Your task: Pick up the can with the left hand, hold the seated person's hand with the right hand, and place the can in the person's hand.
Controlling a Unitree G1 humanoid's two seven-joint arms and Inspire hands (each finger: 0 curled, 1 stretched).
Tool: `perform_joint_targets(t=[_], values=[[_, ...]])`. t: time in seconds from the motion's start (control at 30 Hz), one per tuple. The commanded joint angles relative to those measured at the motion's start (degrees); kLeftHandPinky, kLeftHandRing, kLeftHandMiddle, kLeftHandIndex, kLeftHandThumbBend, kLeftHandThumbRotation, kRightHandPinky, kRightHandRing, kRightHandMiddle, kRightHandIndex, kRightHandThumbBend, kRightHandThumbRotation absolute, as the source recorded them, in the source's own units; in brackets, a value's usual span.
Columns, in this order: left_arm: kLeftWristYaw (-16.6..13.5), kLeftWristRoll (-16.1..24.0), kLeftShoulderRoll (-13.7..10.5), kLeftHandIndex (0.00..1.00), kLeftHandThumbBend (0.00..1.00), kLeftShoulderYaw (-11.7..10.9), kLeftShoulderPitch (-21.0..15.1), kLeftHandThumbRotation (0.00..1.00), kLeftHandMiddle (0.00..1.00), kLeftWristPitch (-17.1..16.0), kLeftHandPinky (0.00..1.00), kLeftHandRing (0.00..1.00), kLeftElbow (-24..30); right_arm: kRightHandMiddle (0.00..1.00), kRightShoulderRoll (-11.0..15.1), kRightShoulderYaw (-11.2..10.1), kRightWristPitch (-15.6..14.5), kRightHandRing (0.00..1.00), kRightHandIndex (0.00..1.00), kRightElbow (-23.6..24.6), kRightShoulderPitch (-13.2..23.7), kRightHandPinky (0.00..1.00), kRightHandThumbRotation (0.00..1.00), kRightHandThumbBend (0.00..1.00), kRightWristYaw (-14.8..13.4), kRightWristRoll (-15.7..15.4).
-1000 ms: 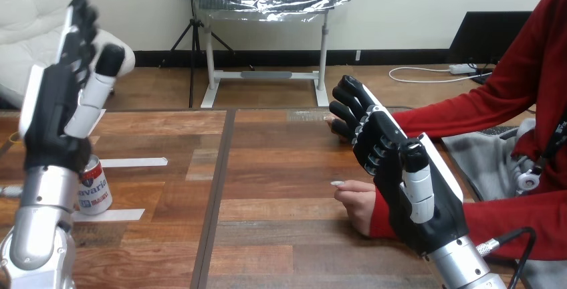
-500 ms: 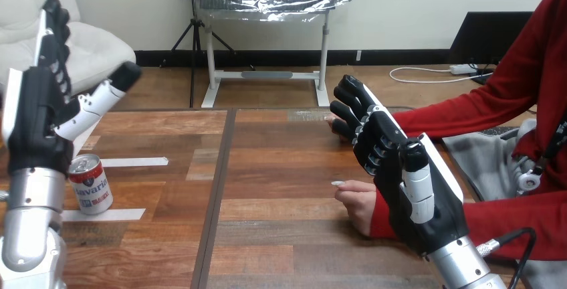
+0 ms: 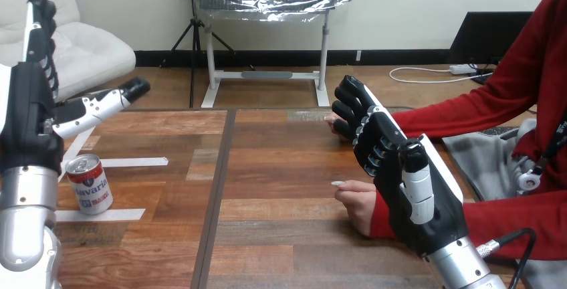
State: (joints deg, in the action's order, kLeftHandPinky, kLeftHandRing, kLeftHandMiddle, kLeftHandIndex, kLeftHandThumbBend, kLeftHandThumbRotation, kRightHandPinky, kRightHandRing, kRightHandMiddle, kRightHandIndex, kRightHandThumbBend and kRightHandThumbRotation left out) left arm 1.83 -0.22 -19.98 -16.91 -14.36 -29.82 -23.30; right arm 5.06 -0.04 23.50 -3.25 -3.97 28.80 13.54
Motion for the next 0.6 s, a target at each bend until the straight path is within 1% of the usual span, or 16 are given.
perform_joint_targets(t=[0.0, 0.3, 0.57], values=[[-1.96, 2.44, -2.30, 1.00, 1.00, -0.19, -1.17, 0.00, 1.00, -0.01, 1.00, 1.00, -1.70, 0.98, 0.69, 0.02, -0.26, 0.98, 0.98, 2.17, 2.14, 0.99, 1.00, 0.92, -0.34, 0.52], [-4.83, 5.44, -3.35, 1.00, 1.00, 0.00, -1.45, 0.00, 1.00, 0.51, 1.00, 1.00, -4.71, 0.98, 0.81, -0.05, -0.54, 0.98, 0.97, 2.23, 2.24, 0.99, 1.00, 0.92, -0.23, 0.64], [-6.21, 6.45, -4.13, 1.00, 1.00, 0.26, -2.12, 0.00, 1.00, 0.37, 1.00, 1.00, -7.79, 0.98, 0.86, -0.15, -0.68, 0.98, 0.97, 2.24, 2.25, 0.99, 1.00, 0.93, -0.29, 0.55]])
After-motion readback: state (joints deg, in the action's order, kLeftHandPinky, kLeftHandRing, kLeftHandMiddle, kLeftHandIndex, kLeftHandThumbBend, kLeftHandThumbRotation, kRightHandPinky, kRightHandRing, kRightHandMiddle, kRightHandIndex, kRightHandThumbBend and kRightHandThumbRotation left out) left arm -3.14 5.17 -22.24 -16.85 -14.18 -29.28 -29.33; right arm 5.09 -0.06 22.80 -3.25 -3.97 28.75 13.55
